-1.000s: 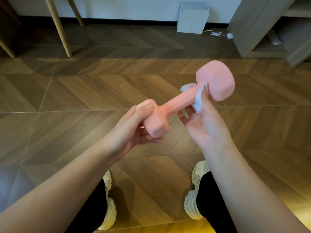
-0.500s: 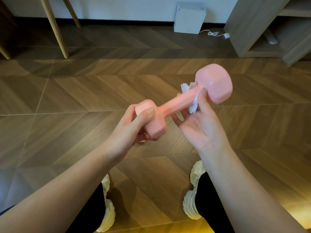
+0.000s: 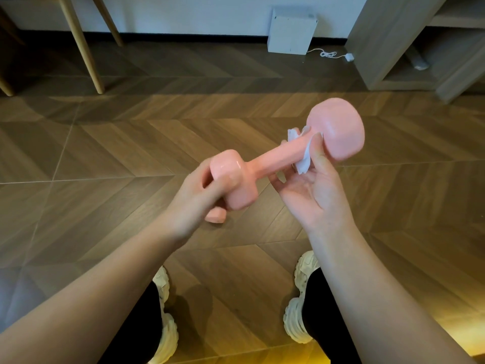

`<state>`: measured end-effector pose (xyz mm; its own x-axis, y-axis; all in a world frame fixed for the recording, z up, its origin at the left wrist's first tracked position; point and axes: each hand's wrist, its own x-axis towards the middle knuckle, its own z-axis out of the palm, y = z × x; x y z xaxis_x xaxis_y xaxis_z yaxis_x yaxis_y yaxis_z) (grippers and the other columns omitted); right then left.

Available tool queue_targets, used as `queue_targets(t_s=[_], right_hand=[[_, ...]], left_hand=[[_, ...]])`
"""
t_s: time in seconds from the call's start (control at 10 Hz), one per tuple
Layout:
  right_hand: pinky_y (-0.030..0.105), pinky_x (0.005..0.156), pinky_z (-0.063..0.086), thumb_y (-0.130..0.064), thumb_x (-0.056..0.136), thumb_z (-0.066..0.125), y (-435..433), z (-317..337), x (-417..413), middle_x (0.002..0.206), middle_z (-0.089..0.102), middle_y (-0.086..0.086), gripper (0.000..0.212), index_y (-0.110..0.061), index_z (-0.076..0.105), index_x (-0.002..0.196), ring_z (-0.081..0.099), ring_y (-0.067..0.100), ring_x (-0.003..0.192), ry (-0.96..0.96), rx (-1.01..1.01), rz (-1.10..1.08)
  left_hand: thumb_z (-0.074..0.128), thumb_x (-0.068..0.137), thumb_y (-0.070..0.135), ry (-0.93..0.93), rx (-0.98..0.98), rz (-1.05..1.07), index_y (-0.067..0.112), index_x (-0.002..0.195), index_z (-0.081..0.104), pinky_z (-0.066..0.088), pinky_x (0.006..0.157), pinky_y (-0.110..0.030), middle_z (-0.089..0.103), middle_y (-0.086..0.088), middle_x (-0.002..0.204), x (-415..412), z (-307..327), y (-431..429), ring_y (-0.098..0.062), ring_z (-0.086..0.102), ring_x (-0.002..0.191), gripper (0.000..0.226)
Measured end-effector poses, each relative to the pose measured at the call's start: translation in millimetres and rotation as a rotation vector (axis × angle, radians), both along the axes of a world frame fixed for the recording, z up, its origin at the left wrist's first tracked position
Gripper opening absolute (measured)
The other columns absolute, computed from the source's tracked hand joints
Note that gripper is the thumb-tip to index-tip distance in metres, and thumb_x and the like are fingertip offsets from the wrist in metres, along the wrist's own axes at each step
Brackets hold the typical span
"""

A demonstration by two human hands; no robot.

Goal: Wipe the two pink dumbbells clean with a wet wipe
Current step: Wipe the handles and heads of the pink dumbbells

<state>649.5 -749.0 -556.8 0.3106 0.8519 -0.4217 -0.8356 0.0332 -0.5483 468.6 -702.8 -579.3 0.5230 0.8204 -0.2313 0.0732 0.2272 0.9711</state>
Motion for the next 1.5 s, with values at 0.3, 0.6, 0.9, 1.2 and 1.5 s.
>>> queue_targets(t_s=[0.3, 0.6, 0.9, 1.2, 1.5], right_hand=[[0.046, 0.107, 0.043, -0.029, 0.092, 0.057, 2, 3, -4, 0.102, 0.073, -0.005, 0.020, -0.025, 0.065, 0.110, 0.058, 0.016, 0.115, -0.134, 0.122, 0.154], [0.044, 0.067, 0.048, -0.037, 0.075, 0.067, -5, -6, -34, 0.097, 0.075, -0.001, 0.023, -0.027, 0.080, 0.091, 0.060, 0.016, 0.077, -0.361, 0.004, 0.307], [0.048, 0.106, 0.043, -0.030, 0.077, 0.070, -3, 3, -18, 0.112, 0.074, 0.004, 0.024, -0.019, 0.074, 0.098, 0.067, 0.016, 0.109, -0.389, -0.033, 0.210], [0.051, 0.108, 0.041, -0.044, 0.086, 0.064, 0, 7, -13, 0.111, 0.075, -0.005, 0.021, -0.029, 0.073, 0.099, 0.061, 0.017, 0.116, -0.252, -0.146, 0.074], [0.034, 0.100, 0.049, -0.039, 0.068, 0.072, -9, -2, -46, 0.110, 0.075, -0.002, 0.027, -0.026, 0.080, 0.090, 0.066, 0.014, 0.113, -0.406, -0.130, 0.250]], left_hand=[[0.038, 0.087, 0.066, -0.242, -0.651, -0.160, 0.000, 0.118, 0.062, 0.052, 0.053, -0.033, 0.060, -0.026, 0.081, -5, 8, 1, -0.032, 0.058, 0.058, 0.077], [0.034, 0.090, 0.048, -0.287, -0.240, -0.010, 0.006, 0.110, 0.058, 0.039, 0.059, -0.037, 0.061, -0.018, 0.080, 15, 4, -14, -0.027, 0.048, 0.060, 0.052], [0.035, 0.091, 0.053, -0.286, -0.276, -0.120, 0.026, 0.084, 0.073, 0.044, 0.063, -0.040, 0.053, -0.027, 0.092, 6, 8, -9, -0.028, 0.051, 0.062, 0.047], [0.055, 0.083, 0.056, 0.032, 0.014, -0.070, -0.002, 0.114, 0.042, 0.040, 0.067, -0.049, 0.051, -0.036, 0.102, 6, 4, -4, -0.038, 0.049, 0.071, 0.067], [0.061, 0.078, 0.038, 0.027, 0.117, -0.020, -0.005, 0.139, 0.030, 0.045, 0.087, -0.033, 0.056, -0.023, 0.127, 6, 13, -18, -0.008, 0.055, 0.095, 0.081]])
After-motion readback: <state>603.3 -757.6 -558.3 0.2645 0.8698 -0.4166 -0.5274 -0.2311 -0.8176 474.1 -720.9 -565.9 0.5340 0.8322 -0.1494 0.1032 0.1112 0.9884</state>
